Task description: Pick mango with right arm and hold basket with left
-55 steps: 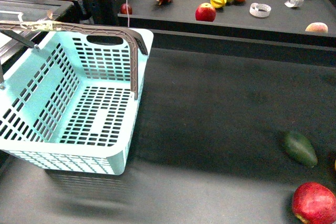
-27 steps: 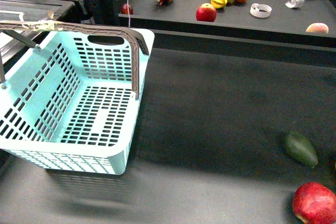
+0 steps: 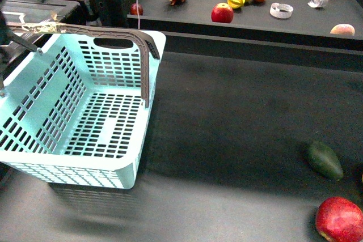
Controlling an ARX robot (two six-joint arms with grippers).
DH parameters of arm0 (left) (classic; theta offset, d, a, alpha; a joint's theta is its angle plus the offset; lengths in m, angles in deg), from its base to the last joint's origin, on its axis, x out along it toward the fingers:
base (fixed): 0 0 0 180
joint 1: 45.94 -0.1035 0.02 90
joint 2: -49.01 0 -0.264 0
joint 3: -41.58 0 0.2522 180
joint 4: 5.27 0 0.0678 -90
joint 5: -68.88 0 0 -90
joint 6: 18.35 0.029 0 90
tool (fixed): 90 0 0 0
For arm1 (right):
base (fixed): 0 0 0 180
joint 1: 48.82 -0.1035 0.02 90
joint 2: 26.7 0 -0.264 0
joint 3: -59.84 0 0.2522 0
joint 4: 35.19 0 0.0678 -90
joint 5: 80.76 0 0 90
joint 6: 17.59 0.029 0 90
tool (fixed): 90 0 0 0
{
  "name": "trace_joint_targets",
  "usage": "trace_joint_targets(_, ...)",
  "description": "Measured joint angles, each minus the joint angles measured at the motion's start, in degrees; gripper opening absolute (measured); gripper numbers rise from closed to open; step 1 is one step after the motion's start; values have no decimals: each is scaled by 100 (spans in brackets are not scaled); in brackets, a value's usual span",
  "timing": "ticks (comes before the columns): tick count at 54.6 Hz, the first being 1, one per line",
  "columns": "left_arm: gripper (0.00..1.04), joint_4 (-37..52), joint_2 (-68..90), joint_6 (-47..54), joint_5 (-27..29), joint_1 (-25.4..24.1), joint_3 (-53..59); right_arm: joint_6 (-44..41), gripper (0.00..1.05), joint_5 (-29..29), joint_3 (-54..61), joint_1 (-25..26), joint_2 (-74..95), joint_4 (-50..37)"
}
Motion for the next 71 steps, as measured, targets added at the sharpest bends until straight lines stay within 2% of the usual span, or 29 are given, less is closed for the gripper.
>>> trace_joint_targets(14,97,-83,1121,-612,-286,9,-1338,0,97,0,0,0,0,0)
trace_joint_targets(27,96,-197,1821,-975,-372,-24,-2020,0,97,0,0,0,0,0)
trace_joint_targets(38,57,-144,2033,-1178,-382,-74,-2116,2,97,2,0,0,0,0)
trace_joint_targets(42,43,-393,2035,-1174,-295,-76,-2190,0,97,0,0,0,0,0)
trace_joint_targets(49,22,-713,2026,-1270,-262,-76,-2234,0,97,2,0,0,0,0)
trace_joint_targets(54,9,-778,1897,-1449,-433,-57,-2232,0,97,0,0,0,0,0)
trace_joint_targets(56,6,-787,1814,-1226,-544,-37,-2190,2,97,2,0,0,0,0)
trace_joint_targets(65,6,-621,1484,-393,-776,66,-1740,0,97,2,0,0,0,0)
trace_joint_targets(71,6,-221,1134,326,-1311,151,-1248,2,97,2,0,0,0,0)
